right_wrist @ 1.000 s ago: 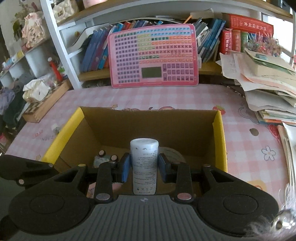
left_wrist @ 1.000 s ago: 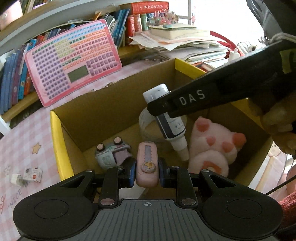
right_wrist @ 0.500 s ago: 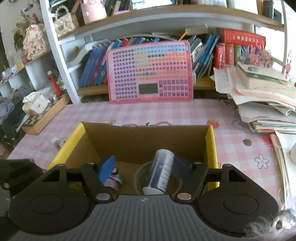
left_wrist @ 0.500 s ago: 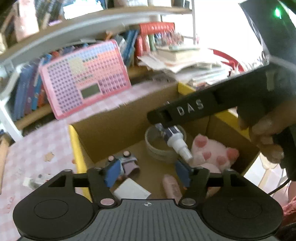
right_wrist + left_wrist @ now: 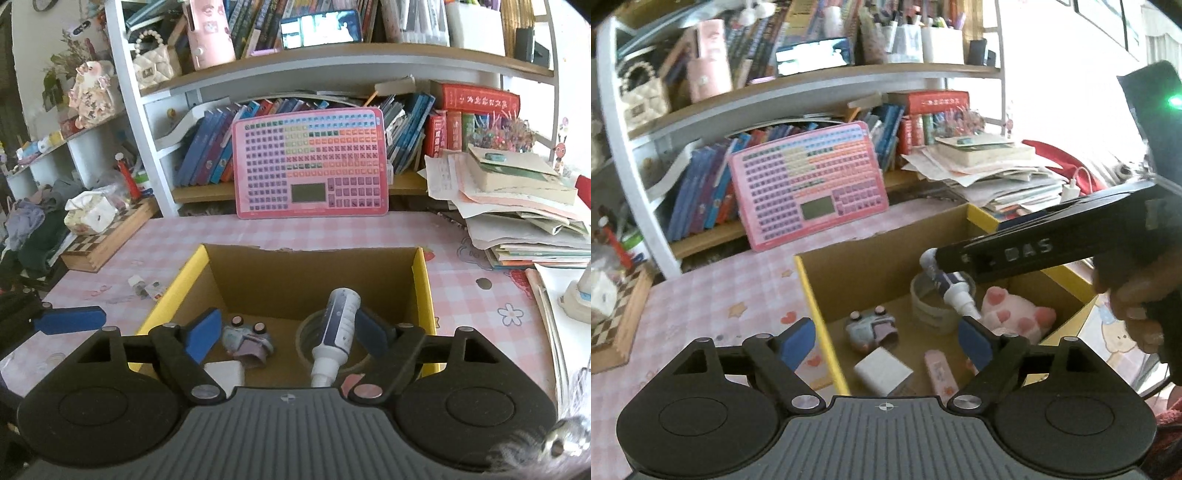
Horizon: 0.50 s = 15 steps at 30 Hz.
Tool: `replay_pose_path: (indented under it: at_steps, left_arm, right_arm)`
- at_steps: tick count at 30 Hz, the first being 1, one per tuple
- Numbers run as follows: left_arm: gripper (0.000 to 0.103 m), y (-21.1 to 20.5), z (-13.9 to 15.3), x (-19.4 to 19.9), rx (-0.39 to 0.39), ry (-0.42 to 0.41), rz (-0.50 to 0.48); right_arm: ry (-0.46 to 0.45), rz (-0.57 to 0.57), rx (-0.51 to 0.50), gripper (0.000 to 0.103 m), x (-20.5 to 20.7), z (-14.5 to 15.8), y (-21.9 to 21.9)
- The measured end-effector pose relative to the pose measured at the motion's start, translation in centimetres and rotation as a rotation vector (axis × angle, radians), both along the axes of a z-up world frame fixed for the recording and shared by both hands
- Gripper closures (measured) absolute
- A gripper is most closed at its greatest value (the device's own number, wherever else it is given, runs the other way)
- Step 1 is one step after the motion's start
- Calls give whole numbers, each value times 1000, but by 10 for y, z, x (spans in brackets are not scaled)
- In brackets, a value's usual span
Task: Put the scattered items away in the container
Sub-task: 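Open the left tool to drop the cutter while the right tool releases the bottle into the box, then withdraw both open tools up and away from the yellow box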
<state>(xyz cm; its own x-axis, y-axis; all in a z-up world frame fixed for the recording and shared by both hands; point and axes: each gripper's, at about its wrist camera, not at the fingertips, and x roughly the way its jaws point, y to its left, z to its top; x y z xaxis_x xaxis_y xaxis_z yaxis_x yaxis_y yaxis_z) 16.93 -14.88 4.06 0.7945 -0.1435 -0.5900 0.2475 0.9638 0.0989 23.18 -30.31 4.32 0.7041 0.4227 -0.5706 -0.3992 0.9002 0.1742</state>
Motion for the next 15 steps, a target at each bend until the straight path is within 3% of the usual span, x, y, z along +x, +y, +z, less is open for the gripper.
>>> replay_pose_path:
  at_steps: [8, 15]
  left_arm:
    - [16, 30, 1, -28, -71, -26, 83]
    - [12, 56, 4, -52, -80, -64, 81]
  right_arm:
    - [-35, -67, -20, 21, -39, 3, 1]
    - [-43, -160, -37, 21, -81, 0, 9]
